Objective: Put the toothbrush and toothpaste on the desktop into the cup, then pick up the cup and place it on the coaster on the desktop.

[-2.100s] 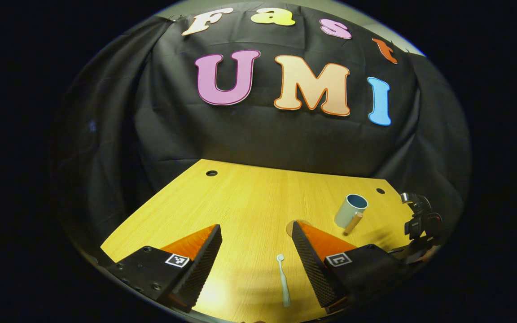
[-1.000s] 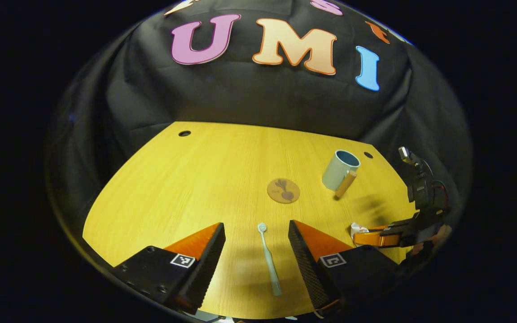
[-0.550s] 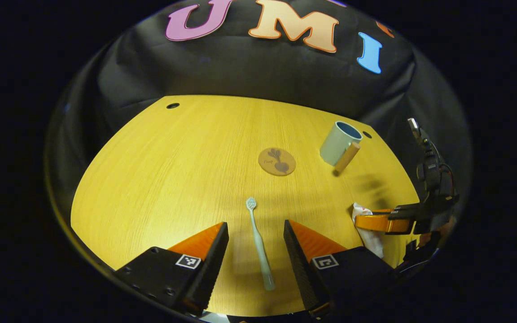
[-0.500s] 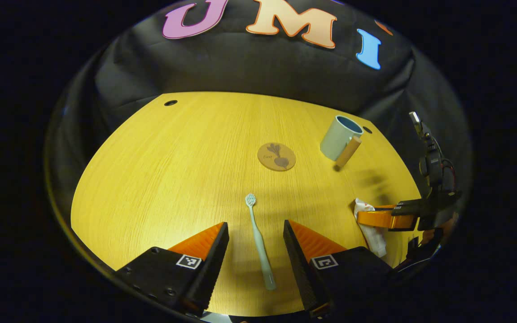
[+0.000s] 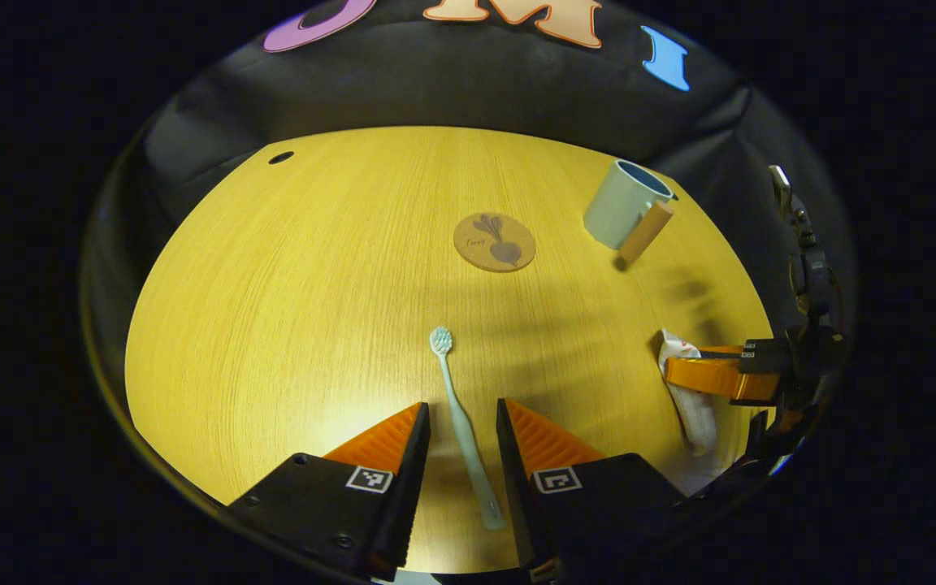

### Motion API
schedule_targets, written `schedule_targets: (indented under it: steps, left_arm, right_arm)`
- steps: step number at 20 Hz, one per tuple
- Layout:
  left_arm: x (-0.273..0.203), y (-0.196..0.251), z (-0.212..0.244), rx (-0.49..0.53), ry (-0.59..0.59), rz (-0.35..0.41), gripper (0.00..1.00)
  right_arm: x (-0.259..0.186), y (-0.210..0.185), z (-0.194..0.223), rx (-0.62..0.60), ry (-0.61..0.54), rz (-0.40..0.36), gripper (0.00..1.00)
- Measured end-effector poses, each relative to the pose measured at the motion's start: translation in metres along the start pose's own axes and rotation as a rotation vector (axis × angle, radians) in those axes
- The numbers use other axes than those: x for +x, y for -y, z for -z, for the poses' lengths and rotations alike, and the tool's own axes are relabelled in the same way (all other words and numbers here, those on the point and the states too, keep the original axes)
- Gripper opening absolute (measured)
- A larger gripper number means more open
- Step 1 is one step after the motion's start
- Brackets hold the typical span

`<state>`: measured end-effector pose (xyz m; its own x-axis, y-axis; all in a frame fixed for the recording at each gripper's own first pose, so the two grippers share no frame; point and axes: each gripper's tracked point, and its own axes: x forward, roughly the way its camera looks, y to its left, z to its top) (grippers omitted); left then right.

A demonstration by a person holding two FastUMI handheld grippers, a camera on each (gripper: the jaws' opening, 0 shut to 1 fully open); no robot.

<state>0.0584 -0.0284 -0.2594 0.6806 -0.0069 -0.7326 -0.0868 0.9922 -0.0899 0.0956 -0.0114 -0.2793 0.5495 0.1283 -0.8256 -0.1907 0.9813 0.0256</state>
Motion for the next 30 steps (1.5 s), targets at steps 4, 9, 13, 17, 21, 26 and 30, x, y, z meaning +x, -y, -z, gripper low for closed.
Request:
schedule_targets:
  steps: [4, 9, 13, 17, 21, 26, 30]
  left_arm:
    - [0.007, 0.001, 0.008, 0.009, -0.071, 0.003, 0.48]
    - [0.012, 0.001, 0.012, 0.014, -0.11, -0.013, 0.35]
    - [0.011, -0.002, 0.016, 0.04, -0.15, -0.026, 0.35]
    - [0.013, -0.009, 0.017, 0.059, -0.198, -0.064, 0.26]
    - [0.013, -0.007, 0.016, 0.031, -0.205, -0.071, 0.16]
    - [0.014, -0.004, 0.014, 0.042, -0.187, -0.064, 0.01]
    - [0.014, -0.004, 0.01, -0.019, -0.13, -0.045, 0.0]
  right_arm:
    - [0.0, 0.0, 0.0, 0.009, -0.005, -0.001, 0.13]
    - [0.0, 0.0, 0.0, 0.021, -0.012, -0.011, 0.13]
    - [0.0, 0.0, -0.001, 0.023, -0.014, -0.016, 0.13]
    - [0.0, 0.001, -0.001, 0.022, -0.015, -0.019, 0.13]
    - [0.0, 0.001, -0.001, 0.019, -0.013, -0.018, 0.13]
    - [0.0, 0.0, -0.001, 0.014, -0.01, -0.016, 0.13]
    - [0.0, 0.0, -0.002, 0.011, -0.008, -0.011, 0.13]
